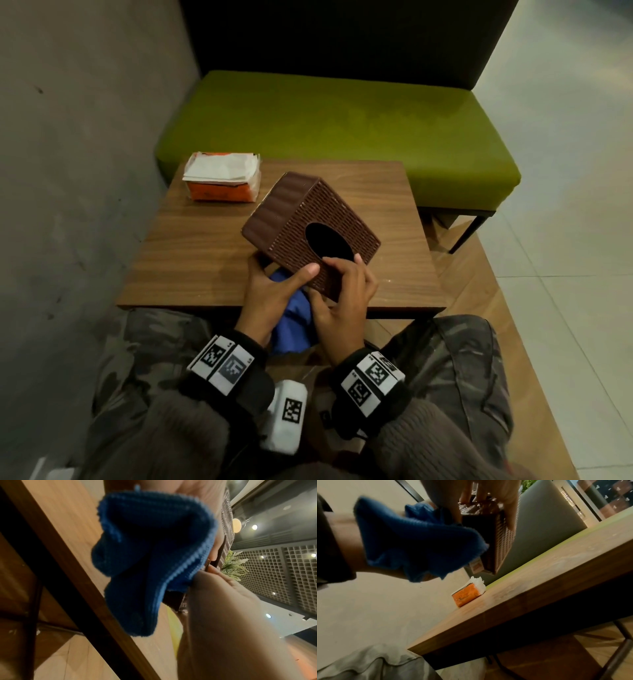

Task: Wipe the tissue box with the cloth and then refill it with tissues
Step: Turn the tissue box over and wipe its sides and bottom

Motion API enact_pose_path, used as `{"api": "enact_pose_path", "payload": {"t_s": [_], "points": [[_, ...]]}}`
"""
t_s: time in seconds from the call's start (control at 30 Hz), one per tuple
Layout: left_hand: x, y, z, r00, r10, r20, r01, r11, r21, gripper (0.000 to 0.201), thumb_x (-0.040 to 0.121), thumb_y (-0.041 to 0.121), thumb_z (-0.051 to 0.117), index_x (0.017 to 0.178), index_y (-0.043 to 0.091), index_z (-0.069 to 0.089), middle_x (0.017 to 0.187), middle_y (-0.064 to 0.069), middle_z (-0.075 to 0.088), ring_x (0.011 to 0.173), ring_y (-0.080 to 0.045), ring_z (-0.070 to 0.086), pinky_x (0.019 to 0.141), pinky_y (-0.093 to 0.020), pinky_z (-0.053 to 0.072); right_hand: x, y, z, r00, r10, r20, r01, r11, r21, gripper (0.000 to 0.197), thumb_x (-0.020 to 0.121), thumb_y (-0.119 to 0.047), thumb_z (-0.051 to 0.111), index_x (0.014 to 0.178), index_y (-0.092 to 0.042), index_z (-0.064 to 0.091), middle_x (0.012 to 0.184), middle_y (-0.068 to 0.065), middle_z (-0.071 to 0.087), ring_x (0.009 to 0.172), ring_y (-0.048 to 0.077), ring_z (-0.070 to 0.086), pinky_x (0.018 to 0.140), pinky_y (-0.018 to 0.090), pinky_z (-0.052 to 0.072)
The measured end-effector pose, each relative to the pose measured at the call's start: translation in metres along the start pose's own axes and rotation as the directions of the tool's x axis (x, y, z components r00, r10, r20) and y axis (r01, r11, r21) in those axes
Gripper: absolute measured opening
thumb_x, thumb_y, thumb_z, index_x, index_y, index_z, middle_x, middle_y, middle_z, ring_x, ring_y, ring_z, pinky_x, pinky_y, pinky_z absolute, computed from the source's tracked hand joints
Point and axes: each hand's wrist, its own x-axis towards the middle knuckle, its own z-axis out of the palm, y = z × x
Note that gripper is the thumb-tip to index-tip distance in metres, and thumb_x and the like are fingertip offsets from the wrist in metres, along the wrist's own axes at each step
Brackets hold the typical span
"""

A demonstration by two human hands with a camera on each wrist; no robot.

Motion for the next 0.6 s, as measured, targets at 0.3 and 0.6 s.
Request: {"api": "enact_pose_path", "payload": {"t_s": [0.3,0.6], "points": [[0.019,0.050,-0.055,0.839,0.225,0.496,-0.543,0.403,0.737,0.107,0.051,0.022,0.089,0.137,0.026,0.027,0.139,0.002,0.033,0.117,-0.019,0.048,0.089,-0.045,0.048,0.027,-0.013,-0.060,0.936,-0.116,0.331,0.222,0.927,-0.303,0.125,0.063,-0.047,0.085,0.153,-0.018,0.004,0.162,0.013,0.002,0.151,0.026,0.004,0.119,0.057,0.016],[0.010,0.074,-0.045,0.641,0.137,0.755,-0.745,-0.125,0.655,0.114,0.046,0.035,0.085,0.137,0.027,0.017,0.143,0.000,0.036,0.111,-0.022,0.057,0.055,-0.031,0.053,0.047,-0.019,-0.056,0.776,-0.049,0.629,0.361,0.852,-0.379,0.134,0.047,-0.057,0.085,0.147,-0.019,0.005,0.154,0.012,0.027,0.145,0.028,0.024,0.117,0.062,0.012]]}}
